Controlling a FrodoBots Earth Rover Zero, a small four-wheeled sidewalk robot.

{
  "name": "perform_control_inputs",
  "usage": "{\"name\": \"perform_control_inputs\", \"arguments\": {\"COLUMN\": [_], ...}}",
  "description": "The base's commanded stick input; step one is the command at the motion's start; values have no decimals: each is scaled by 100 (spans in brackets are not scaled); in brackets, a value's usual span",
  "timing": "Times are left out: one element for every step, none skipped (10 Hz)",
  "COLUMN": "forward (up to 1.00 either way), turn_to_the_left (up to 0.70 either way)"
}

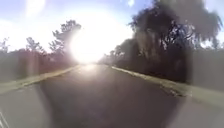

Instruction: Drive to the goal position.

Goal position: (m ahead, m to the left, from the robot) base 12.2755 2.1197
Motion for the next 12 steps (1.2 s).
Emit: {"name": "perform_control_inputs", "arguments": {"forward": [100, 100, 100, 100, 100, 100, 100, 100, 100, 100, 100, 100], "turn_to_the_left": [0, 0, 0, 0, 0, 0, 0, 0, 0, 0, 0, 0]}}
